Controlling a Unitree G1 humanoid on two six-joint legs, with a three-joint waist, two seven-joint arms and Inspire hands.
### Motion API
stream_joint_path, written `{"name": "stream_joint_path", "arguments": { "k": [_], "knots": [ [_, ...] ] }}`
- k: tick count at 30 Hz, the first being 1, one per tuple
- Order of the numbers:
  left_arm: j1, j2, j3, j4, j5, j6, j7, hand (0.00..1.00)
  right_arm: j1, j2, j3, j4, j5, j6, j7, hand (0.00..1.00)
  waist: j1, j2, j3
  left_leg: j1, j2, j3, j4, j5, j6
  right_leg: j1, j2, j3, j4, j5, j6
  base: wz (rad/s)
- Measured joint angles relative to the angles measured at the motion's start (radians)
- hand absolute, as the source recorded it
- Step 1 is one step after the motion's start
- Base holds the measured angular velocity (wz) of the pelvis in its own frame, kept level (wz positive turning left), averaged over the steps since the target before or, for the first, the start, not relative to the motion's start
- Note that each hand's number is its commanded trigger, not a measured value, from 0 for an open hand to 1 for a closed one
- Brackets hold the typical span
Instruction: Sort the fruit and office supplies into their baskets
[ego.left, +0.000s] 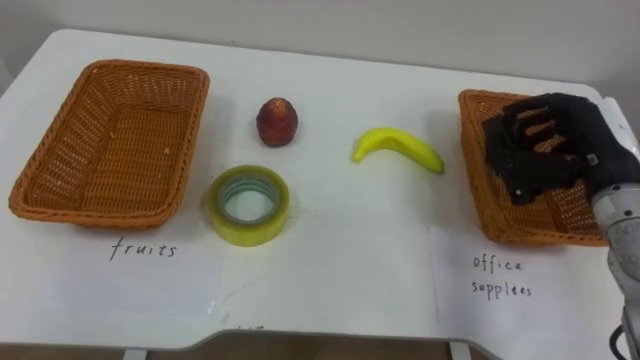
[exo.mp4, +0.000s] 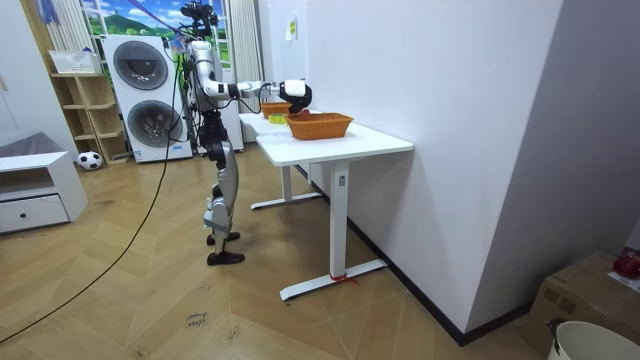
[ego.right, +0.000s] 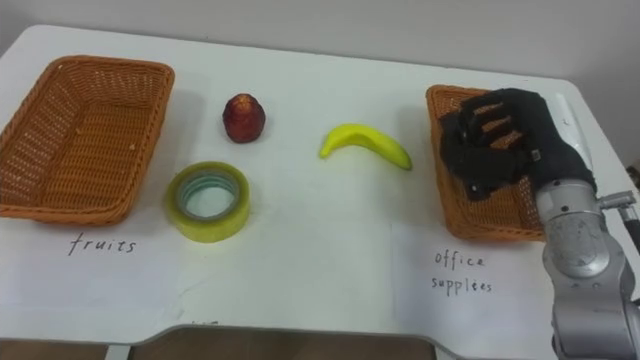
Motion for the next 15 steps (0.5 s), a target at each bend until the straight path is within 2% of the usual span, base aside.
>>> {"name": "stream_joint_path", "arguments": {
  "k": [7,9,10,12,13,15],
  "knots": [
    [0.003,0.000,-0.001,0.015,0.000,0.000,0.000,0.00,0.021,0.001,0.002,0.002,-0.008,0.000,0.001,1.00,0.000,0.002,-0.0009,0.003,-0.001,0.000,0.000,0.000,0.000,0.007,0.000,0.001,0.000,0.000,0.000,0.00],
    [0.003,0.001,-0.001,0.015,0.000,0.000,0.001,0.00,0.023,0.001,0.002,0.004,-0.004,0.000,0.003,1.00,0.000,-0.001,0.0031,0.012,-0.001,0.000,-0.005,0.000,0.000,0.015,0.000,0.000,0.000,0.000,0.000,0.00],
    [0.003,0.001,0.000,0.015,0.000,0.000,0.001,0.00,0.023,0.001,0.002,0.005,-0.003,0.000,0.004,0.87,0.001,-0.001,0.0032,0.013,-0.001,0.000,-0.006,0.000,0.000,0.016,0.000,0.000,0.000,0.000,0.000,0.00],
    [0.003,0.001,-0.001,0.015,0.000,0.000,0.001,0.00,0.023,0.001,0.002,0.005,-0.003,0.000,0.004,0.23,0.002,-0.003,0.0034,0.016,-0.001,0.000,-0.010,0.000,0.000,0.017,0.000,0.000,0.000,0.000,0.000,0.00],
    [0.003,0.001,-0.001,0.015,0.000,0.000,0.001,0.00,0.023,0.001,0.003,0.005,0.000,0.000,0.004,0.00,0.005,-0.004,0.0041,0.016,-0.001,0.000,-0.011,0.000,0.000,0.016,0.000,0.000,0.000,0.000,0.000,0.00],
    [0.003,0.001,-0.001,0.015,0.000,0.000,0.001,0.00,0.028,0.001,0.006,0.005,0.002,0.000,0.006,0.00,0.005,-0.006,0.0040,0.017,-0.001,0.000,-0.011,0.000,0.000,0.016,0.000,0.000,0.000,0.000,0.000,0.00]
  ]
}}
